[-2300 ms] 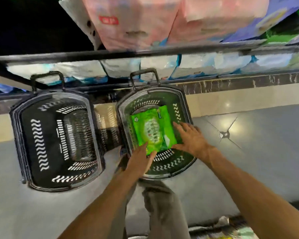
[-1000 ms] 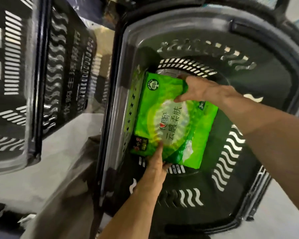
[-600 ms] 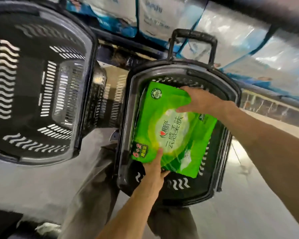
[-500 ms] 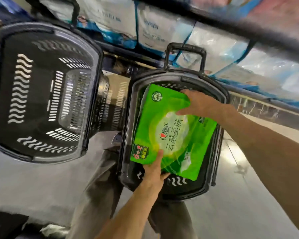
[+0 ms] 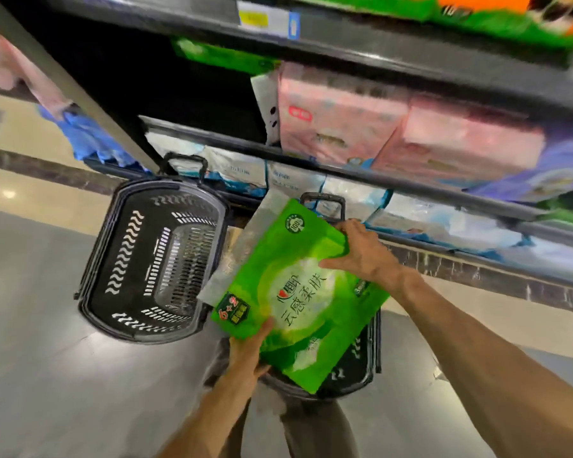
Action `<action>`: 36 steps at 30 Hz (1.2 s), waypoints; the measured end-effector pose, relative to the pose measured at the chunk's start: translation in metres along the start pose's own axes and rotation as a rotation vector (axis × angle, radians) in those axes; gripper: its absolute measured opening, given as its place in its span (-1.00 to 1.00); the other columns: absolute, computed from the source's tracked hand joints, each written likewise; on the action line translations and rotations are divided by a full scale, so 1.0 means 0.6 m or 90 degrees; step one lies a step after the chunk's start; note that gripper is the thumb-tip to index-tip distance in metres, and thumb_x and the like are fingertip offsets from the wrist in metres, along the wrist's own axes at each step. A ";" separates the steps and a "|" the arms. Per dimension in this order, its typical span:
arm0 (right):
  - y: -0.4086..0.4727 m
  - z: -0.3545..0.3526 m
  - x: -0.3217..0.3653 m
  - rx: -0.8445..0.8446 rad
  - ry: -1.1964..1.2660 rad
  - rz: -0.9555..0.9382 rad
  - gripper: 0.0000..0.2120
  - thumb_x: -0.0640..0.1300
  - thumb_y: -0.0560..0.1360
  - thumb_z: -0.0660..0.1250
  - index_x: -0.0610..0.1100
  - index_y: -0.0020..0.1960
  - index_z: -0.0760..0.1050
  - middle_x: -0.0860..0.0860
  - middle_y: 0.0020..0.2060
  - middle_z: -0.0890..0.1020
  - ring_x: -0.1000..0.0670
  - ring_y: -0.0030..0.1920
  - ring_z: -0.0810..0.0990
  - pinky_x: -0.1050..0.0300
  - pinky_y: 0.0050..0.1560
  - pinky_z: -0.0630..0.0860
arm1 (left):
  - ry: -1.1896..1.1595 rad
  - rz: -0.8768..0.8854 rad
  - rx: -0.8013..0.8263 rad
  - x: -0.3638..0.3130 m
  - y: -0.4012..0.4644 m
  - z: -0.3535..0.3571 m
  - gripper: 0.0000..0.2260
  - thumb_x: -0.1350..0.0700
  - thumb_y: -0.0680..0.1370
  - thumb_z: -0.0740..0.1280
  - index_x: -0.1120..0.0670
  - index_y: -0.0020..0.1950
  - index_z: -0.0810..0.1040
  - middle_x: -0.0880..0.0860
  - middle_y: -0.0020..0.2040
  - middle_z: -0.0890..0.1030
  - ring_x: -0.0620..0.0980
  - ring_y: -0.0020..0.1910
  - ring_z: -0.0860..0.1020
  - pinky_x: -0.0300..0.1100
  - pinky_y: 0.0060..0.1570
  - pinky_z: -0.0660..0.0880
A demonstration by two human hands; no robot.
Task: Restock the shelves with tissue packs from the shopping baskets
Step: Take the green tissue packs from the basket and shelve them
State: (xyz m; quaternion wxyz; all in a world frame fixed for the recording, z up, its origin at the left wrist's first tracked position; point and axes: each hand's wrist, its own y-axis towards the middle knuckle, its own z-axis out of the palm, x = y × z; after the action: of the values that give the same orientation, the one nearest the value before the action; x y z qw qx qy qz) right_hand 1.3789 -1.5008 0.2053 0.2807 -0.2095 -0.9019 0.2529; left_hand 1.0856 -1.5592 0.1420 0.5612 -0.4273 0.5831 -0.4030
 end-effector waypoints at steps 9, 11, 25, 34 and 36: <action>-0.182 -0.122 0.089 -0.089 0.194 0.052 0.04 0.65 0.09 0.36 0.16 0.45 0.40 -0.06 0.11 0.44 -0.24 0.22 0.52 -0.19 0.33 0.49 | 0.072 0.338 0.053 -0.201 -0.218 -0.091 -0.43 -0.07 0.23 0.71 -0.04 0.16 0.58 0.06 0.06 0.73 0.11 0.00 0.70 0.09 0.14 0.60; -0.195 -0.139 0.095 -0.108 0.243 0.039 -0.10 0.66 0.11 0.39 0.21 0.32 0.48 -0.04 0.05 0.55 -0.17 0.08 0.63 -0.16 0.21 0.59 | 0.092 0.409 0.073 -0.234 -0.270 -0.105 -0.46 -0.05 0.28 0.69 -0.06 0.18 0.57 0.03 0.07 0.73 0.07 0.03 0.71 0.03 0.09 0.62; -0.374 -0.286 0.380 -0.271 0.434 -0.156 -0.34 0.06 0.42 0.56 0.01 0.42 0.35 0.05 0.18 0.66 0.27 -0.03 0.68 0.36 -0.14 0.59 | 0.131 0.705 0.104 -0.471 -0.480 -0.213 -0.46 0.03 0.45 0.56 -0.04 0.38 0.44 -0.06 0.18 0.64 -0.04 0.14 0.64 -0.06 0.15 0.59; -0.357 -0.326 0.611 -0.350 0.422 -0.230 -0.21 0.27 0.38 0.51 0.16 0.50 0.26 0.15 0.23 0.63 0.14 0.10 0.68 0.13 0.06 0.65 | 0.203 0.850 0.115 -0.709 -0.519 -0.356 -0.39 -0.08 0.45 0.55 -0.01 0.44 0.42 -0.14 0.17 0.61 -0.16 0.14 0.58 -0.11 0.15 0.52; -0.353 -0.342 0.660 -0.362 0.431 -0.243 -0.23 0.24 0.41 0.50 0.18 0.52 0.24 0.20 0.23 0.62 0.18 0.06 0.68 0.24 -0.03 0.64 | 0.219 0.868 0.111 -0.764 -0.533 -0.384 -0.26 -0.24 0.38 0.57 -0.02 0.46 0.41 -0.10 0.20 0.62 -0.11 0.17 0.59 -0.07 0.18 0.53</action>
State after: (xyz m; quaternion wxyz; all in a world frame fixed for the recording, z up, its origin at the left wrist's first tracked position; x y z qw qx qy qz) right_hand 1.1559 -1.3917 0.6321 0.5316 -0.1794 -0.8155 -0.1419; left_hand 0.8726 -1.2247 0.5985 0.6206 0.1491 0.7668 -0.0689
